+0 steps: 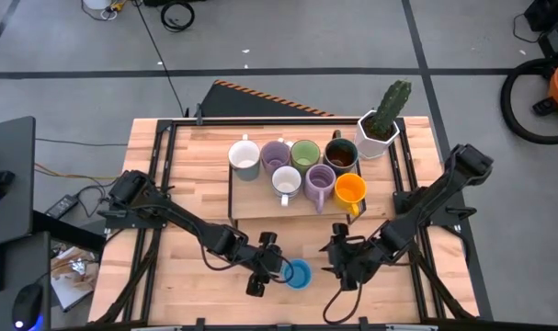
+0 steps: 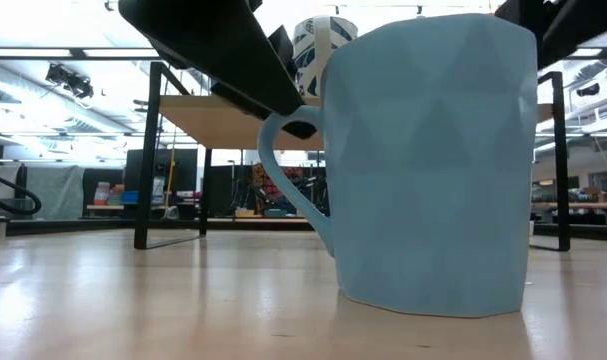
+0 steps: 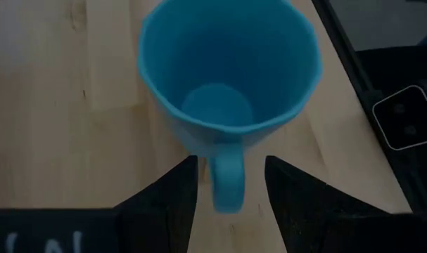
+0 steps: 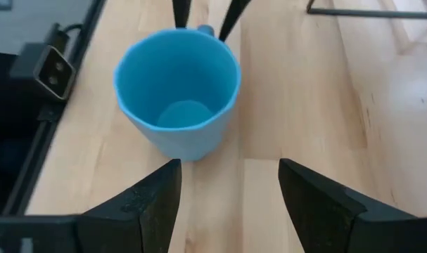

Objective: Place coffee mugs
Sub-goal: Put the blue mug on the shelf

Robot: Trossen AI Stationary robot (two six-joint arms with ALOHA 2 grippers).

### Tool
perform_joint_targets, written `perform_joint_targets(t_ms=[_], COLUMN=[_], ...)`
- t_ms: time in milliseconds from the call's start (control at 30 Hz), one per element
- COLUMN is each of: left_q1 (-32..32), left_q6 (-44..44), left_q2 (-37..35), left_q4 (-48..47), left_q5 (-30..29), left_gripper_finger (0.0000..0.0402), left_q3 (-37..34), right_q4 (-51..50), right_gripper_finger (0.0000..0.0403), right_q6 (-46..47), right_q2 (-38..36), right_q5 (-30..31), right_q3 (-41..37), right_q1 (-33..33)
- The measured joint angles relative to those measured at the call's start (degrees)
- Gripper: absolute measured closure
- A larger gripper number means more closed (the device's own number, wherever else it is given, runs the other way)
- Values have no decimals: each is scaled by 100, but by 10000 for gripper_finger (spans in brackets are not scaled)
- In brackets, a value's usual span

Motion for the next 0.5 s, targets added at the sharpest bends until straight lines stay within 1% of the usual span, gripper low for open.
perform_joint_targets(t_ms=[200,367,500], left_q1=[0,11,12], left_q6=[-165,-355,-440], left_q2=[11,252,308], left_q4=[61,300,253], left_q5=[-13,-83,-82], left_gripper_finger=[230,230,230], left_q3=[-2,-2,-9], right_q4=[8,24,40], right_gripper_finger=[159,159,159], right_q6=[-10,-31,-31], right_q2=[-129,-132,-132], right_q5=[2,10,13], right_q3=[0,0,0], right_q1=[81,108,113])
